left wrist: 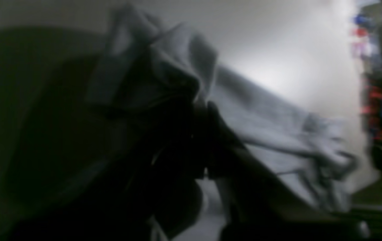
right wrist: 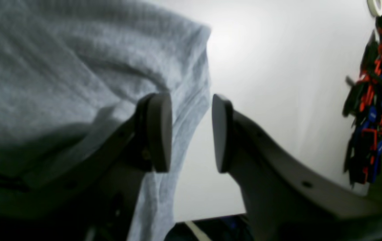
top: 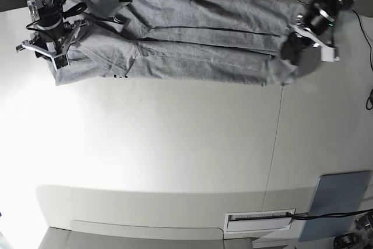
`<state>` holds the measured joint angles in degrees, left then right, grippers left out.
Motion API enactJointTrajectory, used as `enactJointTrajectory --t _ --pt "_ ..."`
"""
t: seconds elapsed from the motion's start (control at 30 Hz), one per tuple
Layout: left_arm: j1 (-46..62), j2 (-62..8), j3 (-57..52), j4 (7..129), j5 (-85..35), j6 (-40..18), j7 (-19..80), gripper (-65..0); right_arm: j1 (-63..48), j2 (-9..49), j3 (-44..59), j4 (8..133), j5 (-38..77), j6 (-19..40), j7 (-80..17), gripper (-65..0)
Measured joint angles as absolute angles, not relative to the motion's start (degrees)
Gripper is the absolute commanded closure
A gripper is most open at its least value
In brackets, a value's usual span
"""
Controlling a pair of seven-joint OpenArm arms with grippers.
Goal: Fold the T-shirt properly
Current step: 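Release the hem and grasp the folded end near the left gripper, then fold the held end with the left gripper toward the right gripper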
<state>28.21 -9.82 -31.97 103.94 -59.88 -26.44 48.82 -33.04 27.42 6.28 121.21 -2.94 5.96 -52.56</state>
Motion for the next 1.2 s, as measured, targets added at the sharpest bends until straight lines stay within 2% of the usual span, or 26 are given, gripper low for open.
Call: enactJointTrajectory --t 0.2,0.57,0.7,0.97,1.0,1.1,1.13,1.2 --pt "28.7 -7.3 -17.1 110.7 -56.6 -25.7 47.4 0.0 -30.9 27.4 6.3 121.2 -3.0 5.9 -52.5 -20.6" --pt "23.5 -3.1 9.9 111.5 -40.8 -13.3 41.6 0.0 -30.8 27.5 6.3 121.2 -6.3 4.9 -53.3 -20.6" --pt "21.1 -2.2 15.8 111.5 -35.8 -8.8 41.2 0.0 -30.8 27.5 6.3 121.2 -7.5 4.4 -54.0 -20.6" --pt "19.2 -2.2 18.7 111.5 -33.0 -8.9 41.1 0.0 -30.8 27.5 6.3 121.2 -7.5 4.4 -54.0 -20.6" --pt "19.1 -2.2 18.7 111.4 -32.8 -10.6 41.1 -3.9 -30.8 27.5 6.3 121.2 -7.5 4.4 -54.0 -20.6" --pt "19.0 -2.2 18.8 111.4 -33.4 -14.5 41.1 -31.0 -30.8 27.5 6.3 121.2 -7.5 4.4 -54.0 -20.6" --pt "18.6 -2.2 18.8 111.4 -34.1 -15.0 41.1 -36.3 -30.8 27.5 6.3 121.2 -7.5 4.4 -54.0 -20.6" --pt "17.8 -2.2 18.8 111.4 -35.4 -15.1 41.0 -37.6 -30.8 27.5 6.3 121.2 -7.5 4.5 -54.0 -20.6"
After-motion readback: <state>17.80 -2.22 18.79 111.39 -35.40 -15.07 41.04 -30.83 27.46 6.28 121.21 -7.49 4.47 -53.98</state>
